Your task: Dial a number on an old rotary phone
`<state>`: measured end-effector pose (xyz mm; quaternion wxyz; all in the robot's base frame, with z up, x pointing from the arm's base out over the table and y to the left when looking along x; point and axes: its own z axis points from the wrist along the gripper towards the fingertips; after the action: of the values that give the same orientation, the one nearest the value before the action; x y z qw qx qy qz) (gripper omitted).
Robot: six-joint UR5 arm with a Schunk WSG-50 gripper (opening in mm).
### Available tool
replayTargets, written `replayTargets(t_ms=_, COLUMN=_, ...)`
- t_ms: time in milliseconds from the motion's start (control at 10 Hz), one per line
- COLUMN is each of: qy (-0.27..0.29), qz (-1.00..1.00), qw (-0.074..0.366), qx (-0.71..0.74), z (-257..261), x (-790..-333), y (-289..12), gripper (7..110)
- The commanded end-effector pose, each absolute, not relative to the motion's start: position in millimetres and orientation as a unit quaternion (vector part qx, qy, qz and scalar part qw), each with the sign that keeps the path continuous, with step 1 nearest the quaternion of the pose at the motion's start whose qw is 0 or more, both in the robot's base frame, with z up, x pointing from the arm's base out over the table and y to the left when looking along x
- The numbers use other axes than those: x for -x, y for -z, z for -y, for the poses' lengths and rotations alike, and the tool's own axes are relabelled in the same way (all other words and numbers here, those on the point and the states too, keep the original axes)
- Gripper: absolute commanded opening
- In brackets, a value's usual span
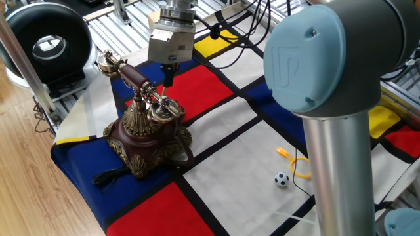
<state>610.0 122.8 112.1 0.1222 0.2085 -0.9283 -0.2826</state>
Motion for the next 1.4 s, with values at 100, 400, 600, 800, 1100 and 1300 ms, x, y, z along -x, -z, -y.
replayTargets(t_ms=100, qy=0.286, qz=0.929, qw=0.118, qx=-0.204, z=-123.7, x=-615.0, y=-111.7, gripper=7)
replayTargets(t_ms=400, qy=0.283, qz=0.93, qw=0.118, qx=-0.203, z=-121.8, x=-615.9, y=-111.0, gripper=7)
replayTargets(t_ms=600, qy=0.282, qz=0.93, qw=0.118, qx=-0.203, z=-118.8, x=-617.1, y=-109.4, gripper=7)
replayTargets(t_ms=800, qy=0.291, qz=0.929, qw=0.116, qx=-0.198, z=-120.6, x=-618.1, y=-108.3, gripper=7)
replayTargets(t_ms=1100, qy=0.297, qz=0.928, qw=0.116, qx=-0.194, z=-119.2, x=-618.7, y=-110.6, gripper=7)
replayTargets(t_ms=1300, qy=0.3, qz=0.928, qw=0.116, qx=-0.189, z=-119.1, x=-618.3, y=-110.2, gripper=7)
